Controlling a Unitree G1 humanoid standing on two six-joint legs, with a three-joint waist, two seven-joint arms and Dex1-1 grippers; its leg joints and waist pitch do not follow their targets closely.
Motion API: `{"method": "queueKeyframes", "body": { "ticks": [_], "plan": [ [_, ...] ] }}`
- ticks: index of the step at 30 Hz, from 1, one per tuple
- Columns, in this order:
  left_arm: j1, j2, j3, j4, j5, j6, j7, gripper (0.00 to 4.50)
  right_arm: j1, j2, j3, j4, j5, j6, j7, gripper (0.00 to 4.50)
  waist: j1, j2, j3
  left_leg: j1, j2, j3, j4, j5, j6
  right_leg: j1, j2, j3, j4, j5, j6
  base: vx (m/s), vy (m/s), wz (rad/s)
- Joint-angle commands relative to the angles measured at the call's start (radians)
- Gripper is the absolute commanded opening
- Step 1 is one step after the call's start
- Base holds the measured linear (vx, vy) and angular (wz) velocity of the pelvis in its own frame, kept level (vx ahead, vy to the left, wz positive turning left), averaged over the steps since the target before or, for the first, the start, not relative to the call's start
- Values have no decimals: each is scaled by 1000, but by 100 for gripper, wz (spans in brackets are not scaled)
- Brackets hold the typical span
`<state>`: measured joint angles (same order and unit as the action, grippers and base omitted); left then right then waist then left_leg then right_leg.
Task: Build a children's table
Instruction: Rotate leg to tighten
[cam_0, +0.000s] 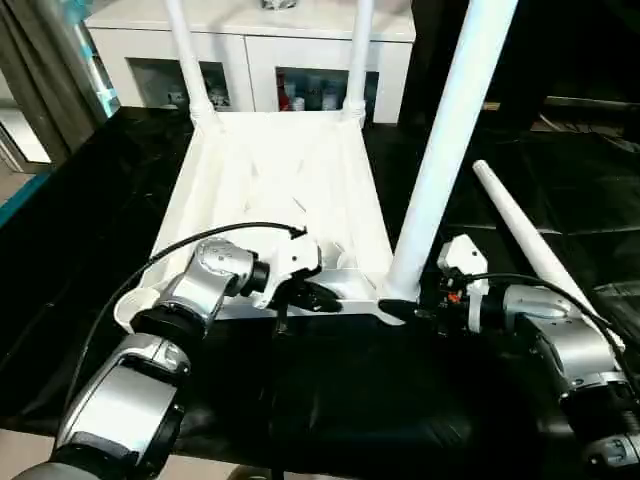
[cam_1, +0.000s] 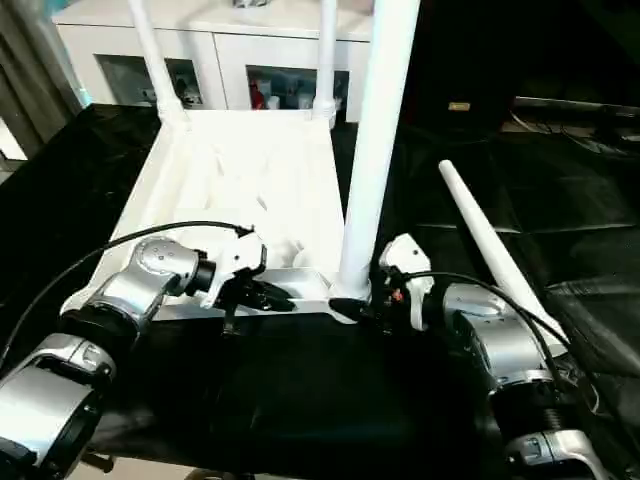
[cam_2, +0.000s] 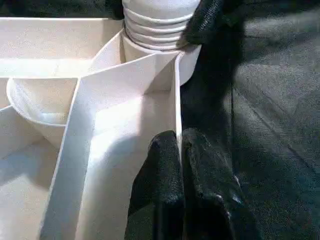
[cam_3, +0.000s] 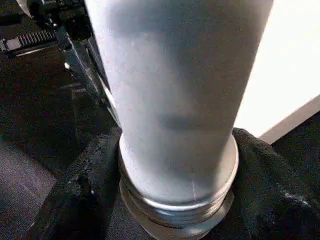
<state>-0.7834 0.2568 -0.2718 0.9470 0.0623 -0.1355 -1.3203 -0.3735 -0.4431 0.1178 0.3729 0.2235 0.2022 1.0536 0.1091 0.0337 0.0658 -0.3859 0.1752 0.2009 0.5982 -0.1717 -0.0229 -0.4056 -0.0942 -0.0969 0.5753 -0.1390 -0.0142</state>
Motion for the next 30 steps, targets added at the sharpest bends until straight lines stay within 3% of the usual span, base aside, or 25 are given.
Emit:
{"method": "queueKeyframes", "body": {
  "ticks": [1, 7, 11, 13, 15, 16, 19, 22, 23, 28, 30],
  "plan": [
    [-9, -15, 19, -41, -38, -25, -11, 0, 9, 13, 1, -29, 17, 12, 7, 291, -2, -11, -81, 29, 65, -27, -71, -264, 48, 46, -75, 51, -68, -327, -219, 0, 0, 0],
    [-18, -49, 25, -19, -28, -25, 60, 0, 27, 66, -10, 11, -20, -7, -108, 274, -7, -9, -81, 26, 64, -30, -74, -275, 34, 45, -75, 49, -68, -350, -207, 0, 0, 0],
    [-50, -104, 15, 36, 32, -17, 244, 0, -6, 153, -33, 97, -74, -6, -329, 273, -31, -12, -73, 32, 56, -35, -76, -341, 4, 42, -75, 45, -86, -464, -175, 0, 0, 0],
    [-59, -127, 20, 49, 36, -8, 292, 0, -24, 184, -50, 131, -84, -4, -411, 273, -41, -12, -72, 28, 54, -39, -76, -344, 5, 45, -77, 42, -92, -507, -153, 0, 0, 0],
    [-85, -199, 12, 82, 61, 28, 436, 0, -82, 289, -110, 236, -113, -10, -680, 272, -60, -11, -70, 32, 51, -40, -75, -377, -4, 37, -74, 38, -99, -548, -142, 0, 0, 0],
    [-85, -199, 12, 82, 61, 28, 436, 0, -82, 289, -110, 236, -113, -10, -680, 272, -74, -10, -67, 31, 51, -47, -75, -402, -18, 36, -74, 31, -101, -579, -134, 0, 0, 0],
    [-111, -258, 5, 111, 78, 50, 527, 0, -133, 364, -116, 300, -128, -15, -791, 272, -90, -3, -69, 33, 47, -51, -75, -434, -5, 40, -73, 21, -117, -608, -101, 0, 0, 0],
    [-117, -288, 6, 118, 82, 54, 554, 0, -159, 382, -86, 328, -157, -59, -790, 272, -98, -3, -69, 37, 47, -50, -76, -451, 6, 37, -70, 18, -121, -560, -115, 0, 0, 0],
    [-115, -298, 7, 116, 83, 48, 552, 0, -167, 389, -80, 334, -157, -94, -772, 328, -100, -4, -70, 38, 46, -48, -76, -456, 12, 37, -71, 19, -121, -549, -123, 0, 0, 0],
    [-107, -280, 9, 113, 81, 24, 521, 0, -176, 364, -88, 334, -163, -147, -733, 363, -99, -7, -74, 32, 49, -44, -77, -417, 33, 42, -73, 29, -107, -469, -165, 0, 0, 0],
    [-93, -243, 12, 101, 69, 1, 458, 0, -160, 313, -64, 294, -163, -158, -634, 386, -94, -10, -77, 26, 49, -40, -76, -380, 50, 49, -73, 34, -100, -426, -179, 0, 0, 0]
  ]
}}
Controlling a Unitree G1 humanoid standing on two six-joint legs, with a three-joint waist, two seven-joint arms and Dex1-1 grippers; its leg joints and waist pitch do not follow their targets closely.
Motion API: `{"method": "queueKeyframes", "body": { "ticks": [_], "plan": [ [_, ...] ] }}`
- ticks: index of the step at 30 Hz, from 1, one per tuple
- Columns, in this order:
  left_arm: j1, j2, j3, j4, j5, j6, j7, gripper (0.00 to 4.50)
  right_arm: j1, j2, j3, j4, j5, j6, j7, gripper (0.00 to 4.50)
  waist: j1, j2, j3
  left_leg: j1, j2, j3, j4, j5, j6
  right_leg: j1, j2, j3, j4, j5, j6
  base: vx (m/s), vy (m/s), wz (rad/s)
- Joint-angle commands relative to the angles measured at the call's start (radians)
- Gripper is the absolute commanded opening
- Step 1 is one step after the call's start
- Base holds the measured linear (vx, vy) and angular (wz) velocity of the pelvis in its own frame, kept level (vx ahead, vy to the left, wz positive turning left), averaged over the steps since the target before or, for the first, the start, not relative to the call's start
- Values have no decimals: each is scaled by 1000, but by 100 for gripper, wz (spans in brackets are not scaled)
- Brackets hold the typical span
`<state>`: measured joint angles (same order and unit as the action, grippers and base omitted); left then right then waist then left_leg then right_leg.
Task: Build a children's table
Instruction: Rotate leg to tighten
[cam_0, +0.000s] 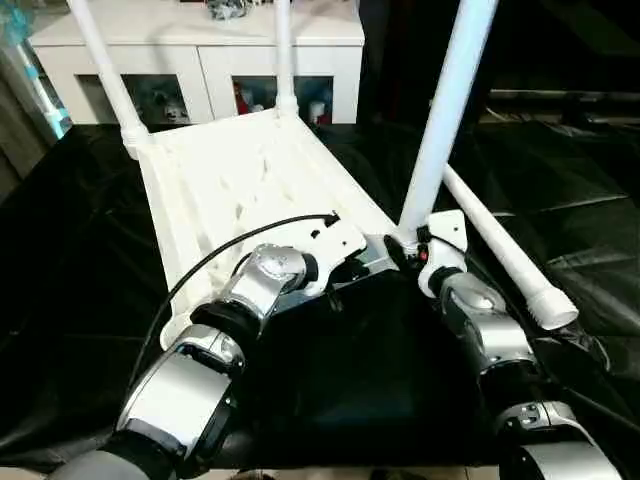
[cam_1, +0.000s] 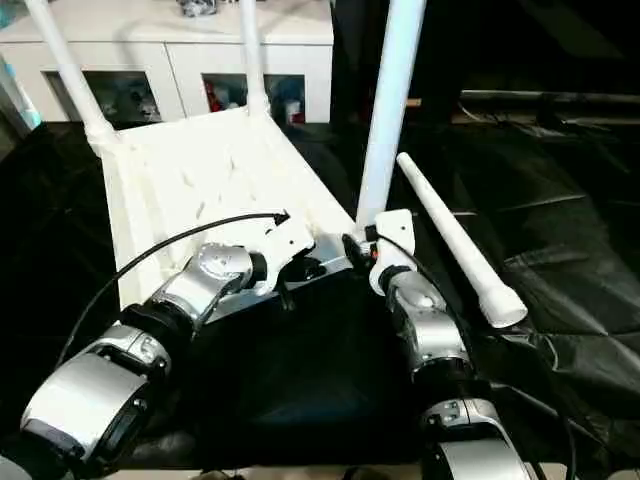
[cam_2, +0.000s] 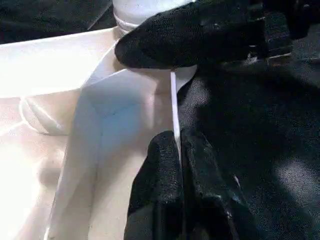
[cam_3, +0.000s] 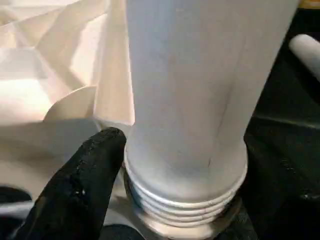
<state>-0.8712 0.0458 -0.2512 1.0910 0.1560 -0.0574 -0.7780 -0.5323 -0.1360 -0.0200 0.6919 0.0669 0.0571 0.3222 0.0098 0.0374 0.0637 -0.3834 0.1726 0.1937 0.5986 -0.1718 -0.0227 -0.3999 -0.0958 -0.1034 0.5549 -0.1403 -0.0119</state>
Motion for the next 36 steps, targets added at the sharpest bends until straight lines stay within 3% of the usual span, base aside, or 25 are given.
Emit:
{"method": "queueKeyframes", "body": {
  "ticks": [1, 4, 8, 12, 14, 19, 23, 24, 25, 30, 36],
  "plan": [
    [-5, -31, -9, -44, -25, -79, -87, 0, 0, 4, 75, -27, -7, -14, 101, 390, 8, -13, -76, 22, 52, -32, -76, -367, 55, 45, -72, 41, -78, -411, -185, 0, 0, 0],
    [21, 19, -9, -70, -50, -109, -197, 0, 31, -79, 110, -78, -7, -30, 253, 398, 19, -14, -78, 22, 55, -26, -72, -320, 76, 44, -73, 48, -70, -349, -211, 0, 0, 0],
    [48, 81, -17, -97, -62, -126, -307, 0, 77, -180, 134, -173, 34, -4, 456, 398, 46, -16, -80, 22, 60, -17, -68, -269, 106, 47, -67, 51, -53, -283, -237, 0, 0, 0],
    [69, 115, -8, -131, -93, -124, -403, 0, 97, -247, 147, -229, 67, 33, 581, 398, 58, -21, -81, 17, 63, -18, -67, -245, 106, 50, -69, 52, -46, -295, -236, 0, 0, 0],
    [87, 138, -3, -160, -109, -122, -472, 0, 105, -283, 160, -253, 78, 54, 644, 398, 61, -21, -79, 18, 64, -17, -67, -249, 101, 45, -69, 53, -47, -312, -234, 0, 0, 0],
    [107, 159, -3, -191, -122, -119, -513, 0, 110, -286, 157, -267, 92, 68, 683, 398, 63, -17, -77, 21, 67, -21, -72, -279, 73, 41, -70, 54, -51, -371, -218, 0, 0, 0],
    [119, 166, -2, -205, -125, -112, -528, 0, 115, -283, 158, -279, 112, 89, 704, 354, 62, -17, -74, 22, 66, -22, -74, -303, 56, 39, -70, 55, -56, -405, -205, 0, 0, 0],
    [122, 168, -1, -212, -126, -106, -530, 0, 119, -283, 162, -286, 116, 98, 712, 347, 61, -26, -74, 22, 65, -21, -74, -302, 56, 39, -69, 55, -56, -408, -203, 0, 0, 0],
    [123, 168, -1, -213, -126, -106, -531, 0, 120, -284, 163, -288, 116, 100, 713, 347, 64, -22, -74, 22, 66, -22, -74, -298, 55, 39, -71, 55, -55, -412, -202, 0, 0, 0],
    [125, 168, 0, -221, -126, -92, -535, 0, 131, -273, 156, -297, 127, 119, 715, 290, 64, -20, -75, 20, 65, -21, -74, -280, 56, 40, -71, 57, -53, -385, -204, 0, 0, 0],
    [122, 163, -10, -214, -114, -80, -530, 0, 145, -248, 140, -297, 141, 145, 684, 276, 66, -20, -75, 20, 65, -22, -75, -279, 53, 41, -71, 56, -53, -392, -203, 0, 0, 0]
  ]
}}
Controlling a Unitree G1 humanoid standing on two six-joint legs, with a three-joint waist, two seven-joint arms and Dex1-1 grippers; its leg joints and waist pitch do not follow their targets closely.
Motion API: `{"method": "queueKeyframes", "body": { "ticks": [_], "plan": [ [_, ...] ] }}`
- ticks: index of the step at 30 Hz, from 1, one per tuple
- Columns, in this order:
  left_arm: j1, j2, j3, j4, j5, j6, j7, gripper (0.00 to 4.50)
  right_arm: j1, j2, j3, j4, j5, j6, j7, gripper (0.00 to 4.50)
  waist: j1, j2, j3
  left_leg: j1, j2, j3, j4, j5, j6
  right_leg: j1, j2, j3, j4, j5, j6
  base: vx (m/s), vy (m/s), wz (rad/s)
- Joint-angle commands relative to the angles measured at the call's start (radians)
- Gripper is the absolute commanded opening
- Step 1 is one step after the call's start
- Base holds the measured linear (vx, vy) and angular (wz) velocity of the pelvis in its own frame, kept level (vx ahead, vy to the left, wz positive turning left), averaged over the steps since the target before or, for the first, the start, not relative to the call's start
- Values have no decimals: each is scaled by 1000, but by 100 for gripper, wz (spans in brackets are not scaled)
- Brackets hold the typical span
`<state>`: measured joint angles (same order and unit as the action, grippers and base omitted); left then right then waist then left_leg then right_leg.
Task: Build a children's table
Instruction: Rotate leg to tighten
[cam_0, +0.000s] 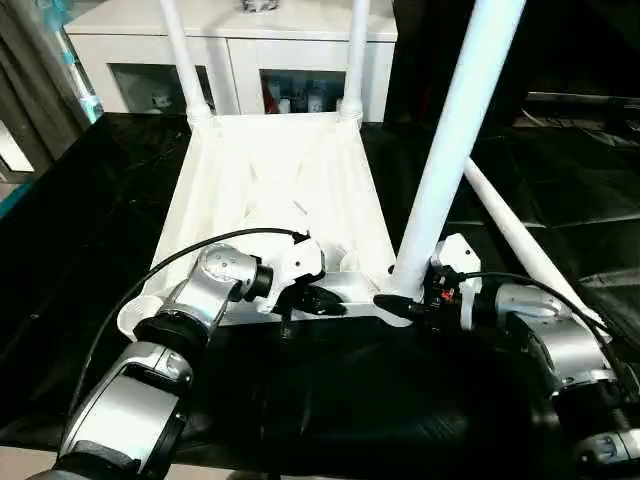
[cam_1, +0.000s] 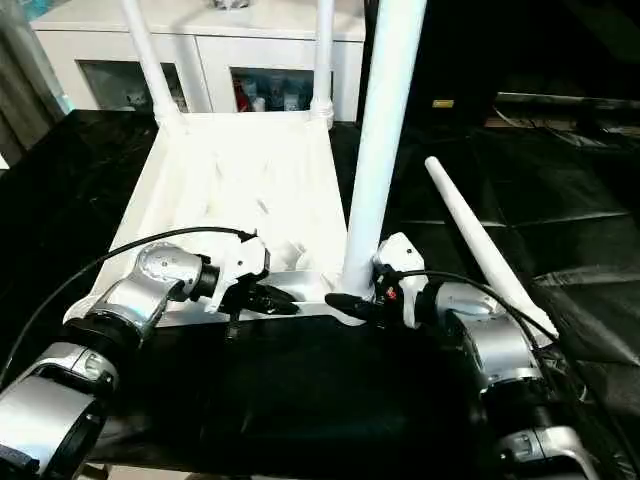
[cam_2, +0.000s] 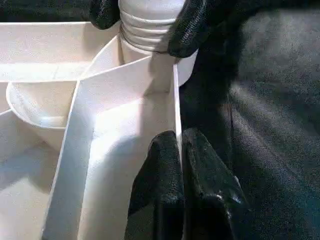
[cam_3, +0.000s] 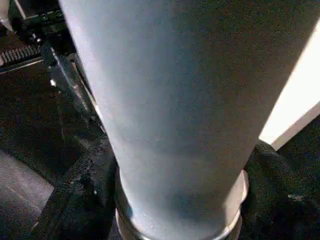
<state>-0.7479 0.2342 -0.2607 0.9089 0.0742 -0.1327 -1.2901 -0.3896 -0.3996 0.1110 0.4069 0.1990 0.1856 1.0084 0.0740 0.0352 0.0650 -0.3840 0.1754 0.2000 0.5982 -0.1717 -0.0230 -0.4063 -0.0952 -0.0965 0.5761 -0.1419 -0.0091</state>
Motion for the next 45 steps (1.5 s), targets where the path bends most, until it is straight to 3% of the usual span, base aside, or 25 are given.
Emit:
{"method": "queueKeyframes", "body": {
  "ticks": [1, 2, 3, 4, 6, 8, 9, 10, 11, 14, 16, 17, 18, 20, 21, 24, 26, 30, 31, 32, 34, 39, 45],
  "plan": [
    [-8, -30, -5, -18, -15, -5, 13, 0, 5, 32, 4, -2, 3, 20, -36, 276, 1, -16, -75, 22, 62, -29, -74, -290, 49, 44, -72, 49, -76, -406, -202, 0, 0, 0],
    [-8, -30, -5, -18, -15, -5, 13, 0, 5, 32, 4, -2, 3, 20, -36, 275, 1, -17, -74, 24, 62, -29, -75, -297, 45, 42, -72, 49, -79, -417, -199, 0, 0, 0],
    [-43, -67, 3, 38, 23, 12, 161, 0, -2, 94, -17, 53, -34, 18, -191, 275, -1, -19, -73, 22, 60, -30, -75, -302, 41, 46, -73, 48, -80, -433, -193, 0, 0, 0],
    [-67, -96, 12, 71, 38, 29, 259, 0, -15, 138, -38, 96, -51, 19, -302, 275, -8, -15, -71, 29, 59, -32, -75, -320, 26, 34, -73, 48, -85, -462, -185, 0, 0, 0],
    [-102, -144, 21, 111, 58, 49, 397, 0, -50, 214, -85, 173, -68, 21, -502, 275, -27, -17, -65, 40, 50, -39, -71, -392, -11, 28, -74, 34, -103, -597, -148, 0, 0, 0],
    [-122, -178, 28, 130, 62, 67, 473, 0, -78, 261, -116, 220, -68, 22, -615, 274, -37, -17, -63, 45, 47, -43, -67, -424, -15, 25, -74, 25, -116, -657, -119, -55, 15, -5],
    [-129, -191, 32, 136, 60, 75, 498, 0, -88, 275, -123, 235, -68, 22, -647, 274, -47, -10, -61, 43, 45, -48, -68, -450, -16, 30, -72, 14, -126, -684, -91, -52, 19, -6],
    [-136, -207, 35, 141, 59, 81, 522, 0, -100, 291, -126, 250, -68, 17, -674, 274, -56, -2, -61, 50, 48, -52, -70, -486, -14, 31, -69, 3, -135, -682, -74, 0, 0, 0],
    [-142, -221, 36, 144, 59, 85, 542, 0, -113, 305, -128, 264, -69, 11, -696, 274, -65, -3, -60, 48, 50, -56, -75, -516, -8, 37, -65, -7, -142, -661, -63, 0, 0, 0],
    [-151, -251, 26, 151, 69, 77, 558, 0, -149, 332, -106, 298, -101, -28, -720, 274, -74, 11, -58, 53, 61, -68, -89, -607, -21, 45, -64, -19, -140, -593, -65, 0, 0, 0],
    [-156, -259, 24, 161, 72, 62, 553, 0, -165, 337, -94, 312, -127, -69, -707, 274, -85, 7, -58, 56, 59, -70, -95, -657, -37, 43, -67, -13, -134, -551, -85, 0, 0, 0],
    [-157, -258, 24, 167, 72, 50, 544, 0, -173, 335, -93, 316, -131, -93, -685, 330, -86, 4, -59, 56, 52, -67, -89, -640, -32, 40, -75, -9, -137, -571, -89, 0, 0, 0],
    [-156, -251, 25, 167, 70, 45, 531, 0, -175, 329, -93, 311, -126, -103, -663, 330, -86, 0, -61, 51, 46, -65, -84, -604, -18, 42, -82, -7, -141, -594, -91, 0, 0, 0],
    [-152, -238, 24, 163, 66, 33, 508, 0, -177, 315, -93, 304, -116, -116, -631, 344, -82, -6, -62, 44, 46, -63, -82, -556, 1, 45, -85, -4, -142, -600, -92, 0, 0, 0],
    [-149, -232, 24, 161, 64, 29, 497, 0, -176, 308, -91, 298, -112, -118, -616, 350, -81, -5, -64, 41, 47, -63, -83, -543, 6, 47, -86, -2, -138, -592, -97, 0, 0, 0],
    [-124, -178, 15, 134, 47, -3, 379, 0, -145, 232, -64, 226, -84, -120, -443, 383, -74, -5, -69, 28, 54, -61, -90, -490, 28, 55, -85, 10, -122, -493, -133, 0, 0, 0],
    [-109, -150, 14, 119, 32, -29, 303, 0, -119, 179, -40, 184, -77, -120, -330, 383, -67, -8, -73, 19, 54, -53, -88, -424, 52, 59, -86, 20, -108, -408, -177, 0, 0, 0],
    [-89, -100, 5, 99, 21, -54, 191, 0, -72, 89, -4, 115, -67, -116, -161, 383, -42, -17, -76, 17, 53, -35, -75, -325, 97, 58, -83, 28, -91, -337, -217, 0, 0, 0],
    [-80, -86, 6, 87, 10, -54, 144, 0, -58, 60, 0, 89, -54, -100, -109, 383, -32, -19, -80, 10, 55, -32, -71, -282, 110, 62, -83, 31, -81, -312, -222, 0, 0, 0],
    [-74, -78, 8, 78, -1, -55, 114, 0, -50, 44, 1, 74, -46, -90, -82, 383, -20, -16, -80, 14, 58, -26, -69, -264, 119, 55, -81, 32, -77, -299, -228, 0, 0, 0],
    [-60, -63, 11, 53, -23, -53, 45, 0, -38, 12, 2, 49, -36, -75, -39, 383, -7, -16, -83, 22, 61, -19, -65, -252, 115, 49, -80, 35, -71, -284, -242, 0, 0, 0],
    [-38, -38, -1, 21, -35, -48, -35, 0, -16, -22, 0, 2, -11, -33, 10, 383, 10, -13, -86, 14, 64, -22, -64, -195, 118, 52, -77, 36, -53, -226, -253, 0, 0, 0],
    [-27, -37, 8, 6, -39, -40, -52, 0, 7, -24, 7, -32, 2, -9, 40, 346, 16, -13, -80, 21, 65, -24, -71, -255, 76, 48, -77, 36, -67, -328, -221, 0, 0, 0]
  ]
}}
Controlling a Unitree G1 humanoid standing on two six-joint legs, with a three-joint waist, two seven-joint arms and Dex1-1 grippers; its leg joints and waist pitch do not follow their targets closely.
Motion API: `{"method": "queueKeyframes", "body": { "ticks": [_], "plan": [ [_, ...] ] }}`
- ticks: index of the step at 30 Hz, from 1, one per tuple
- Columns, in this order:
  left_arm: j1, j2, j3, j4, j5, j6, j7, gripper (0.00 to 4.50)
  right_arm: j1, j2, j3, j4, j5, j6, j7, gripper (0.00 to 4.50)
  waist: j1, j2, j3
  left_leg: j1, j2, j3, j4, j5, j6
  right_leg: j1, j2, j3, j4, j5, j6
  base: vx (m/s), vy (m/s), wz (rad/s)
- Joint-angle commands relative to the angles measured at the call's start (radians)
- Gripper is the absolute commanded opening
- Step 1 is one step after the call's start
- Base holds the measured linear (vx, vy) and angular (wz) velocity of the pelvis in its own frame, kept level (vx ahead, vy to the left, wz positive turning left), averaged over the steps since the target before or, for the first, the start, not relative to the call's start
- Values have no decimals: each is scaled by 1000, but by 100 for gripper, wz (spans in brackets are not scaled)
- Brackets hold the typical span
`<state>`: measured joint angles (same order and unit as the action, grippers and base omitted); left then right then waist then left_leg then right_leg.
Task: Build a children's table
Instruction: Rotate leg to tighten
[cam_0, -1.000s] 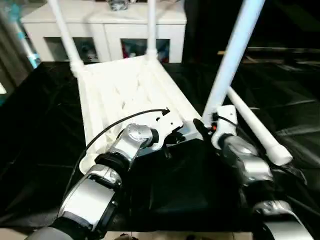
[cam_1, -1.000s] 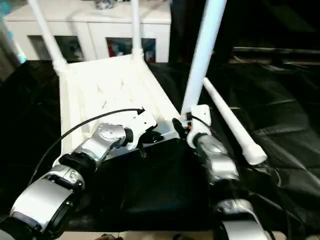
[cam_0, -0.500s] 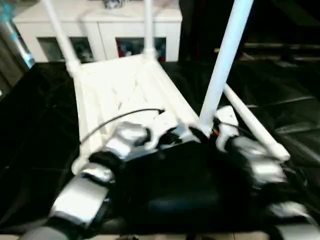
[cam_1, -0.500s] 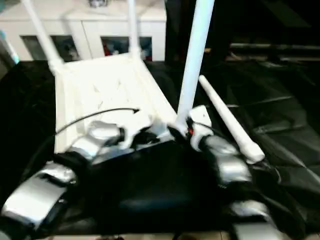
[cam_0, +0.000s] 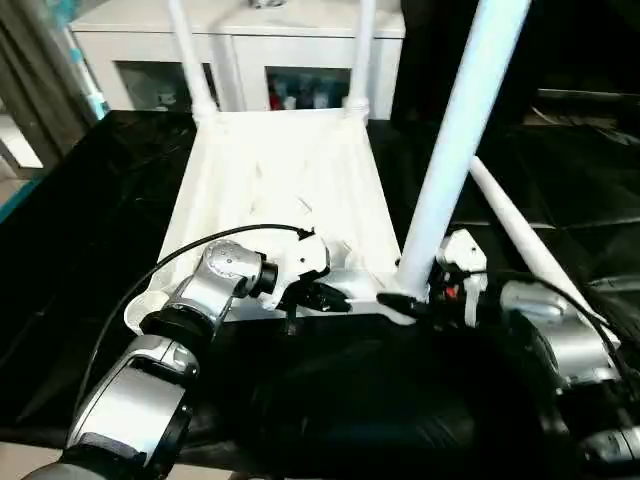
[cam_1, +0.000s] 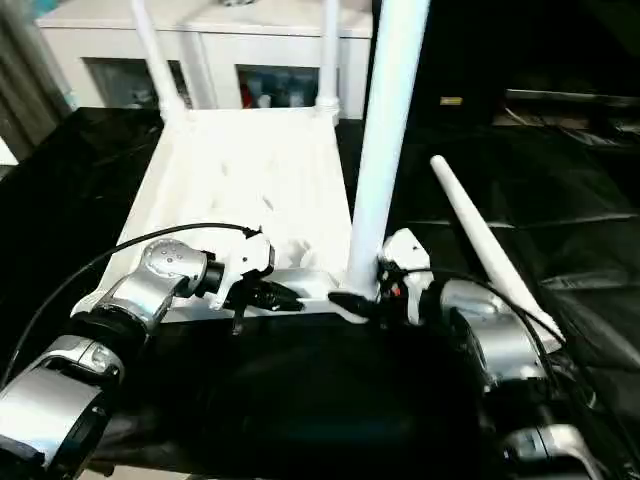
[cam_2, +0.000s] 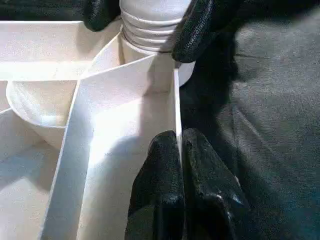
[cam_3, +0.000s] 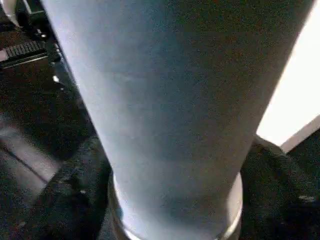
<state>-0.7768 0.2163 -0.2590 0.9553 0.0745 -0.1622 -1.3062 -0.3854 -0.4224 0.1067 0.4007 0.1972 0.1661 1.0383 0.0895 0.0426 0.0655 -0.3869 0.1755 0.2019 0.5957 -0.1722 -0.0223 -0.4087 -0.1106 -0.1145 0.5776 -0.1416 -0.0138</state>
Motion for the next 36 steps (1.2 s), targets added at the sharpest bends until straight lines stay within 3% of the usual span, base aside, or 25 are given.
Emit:
{"method": "queueKeyframes", "body": {
  "ticks": [1, 8, 11, 13, 15, 20, 22, 23, 25, 30, 33, 36],
  "plan": [
    [4, -20, 8, -46, -42, -4, -38, 0, 5, 1, 11, -30, 7, 16, 10, 324, 0, -21, -80, 23, 64, -27, -70, -263, 68, 51, -62, 54, -70, -346, -210, 0, 0, 0],
    [3, -24, 13, -47, -42, 6, -14, 0, 15, 24, 3, -43, 22, 44, -19, 285, 0, -23, -80, 21, 62, -27, -70, -250, 64, 50, -63, 56, -72, -362, -192, 0, 0, 0],
    [-43, -61, 22, 28, 21, 22, 211, 0, -29, 116, -53, 102, -64, 1, -325, 277, -14, -23, -77, 22, 57, -31, -72, -272, 34, 45, -64, 54, -77, -402, -184, 0, 0, 0],
    [-57, -80, 32, 47, 26, 29, 278, 0, -43, 145, -77, 139, -70, 4, -410, 277, -23, -25, -75, 29, 54, -32, -72, -305, 16, 43, -64, 51, -86, -455, -172, 0, 0, 0],
    [-83, -120, 49, 73, 32, 68, 402, 0, -70, 200, -121, 198, -74, 17, -570, 277, -36, -26, -73, 30, 52, -33, -72, -324, 11, 41, -63, 50, -93, -490, -160, 0, 0, 0],
    [-115, -203, 65, 106, 39, 113, 580, 0, -116, 288, -143, 273, -97, 25, -765, 277, -46, -26, -75, 32, 47, -34, -69, -330, 24, 41, -61, 45, -102, -517, -136, 0, 0, 0],
    [-116, -228, 61, 106, 41, 113, 590, 0, -129, 310, -127, 289, -111, 4, -770, 277, -47, -26, -73, 32, 47, -32, -69, -334, 30, 38, -60, 46, -105, -513, -137, 0, 0, 0],
    [-115, -238, 57, 105, 41, 109, 587, 0, -135, 318, -121, 296, -114, -11, -763, 277, -48, -21, -75, 29, 48, -34, -71, -336, 33, 43, -59, 46, -103, -483, -139, 0, 0, 0],
    [-108, -248, 47, 99, 38, 91, 554, 0, -142, 324, -116, 295, -107, -48, -725, 333, -48, -21, -76, 26, 50, -34, -73, -335, 41, 45, -60, 47, -99, -459, -144, 0, 0, 0],
    [-89, -204, 38, 85, 32, 55, 464, 0, -145, 277, -118, 272, -84, -84, -623, 389, -48, -24, -78, 20, 49, -33, -71, -311, 63, 52, -61, 49, -91, -419, -163, 0, 0, 0],
    [-79, -177, 36, 81, 31, 52, 433, 0, -136, 243, -112, 253, -80, -93, -567, 389, -46, -26, -79, 20, 50, -30, -69, -290, 72, 51, -62, 52, -86, -390, -182, 0, 0, 0],
    [-51, -123, 34, 48, 7, 29, 297, 0, -98, 168, -77, 185, -58, -109, -393, 389, -40, -27, -78, 19, 51, -29, -67, -281, 86, 55, -60, 52, -84, -376, -189, 0, 0, 0]
  ]
}}
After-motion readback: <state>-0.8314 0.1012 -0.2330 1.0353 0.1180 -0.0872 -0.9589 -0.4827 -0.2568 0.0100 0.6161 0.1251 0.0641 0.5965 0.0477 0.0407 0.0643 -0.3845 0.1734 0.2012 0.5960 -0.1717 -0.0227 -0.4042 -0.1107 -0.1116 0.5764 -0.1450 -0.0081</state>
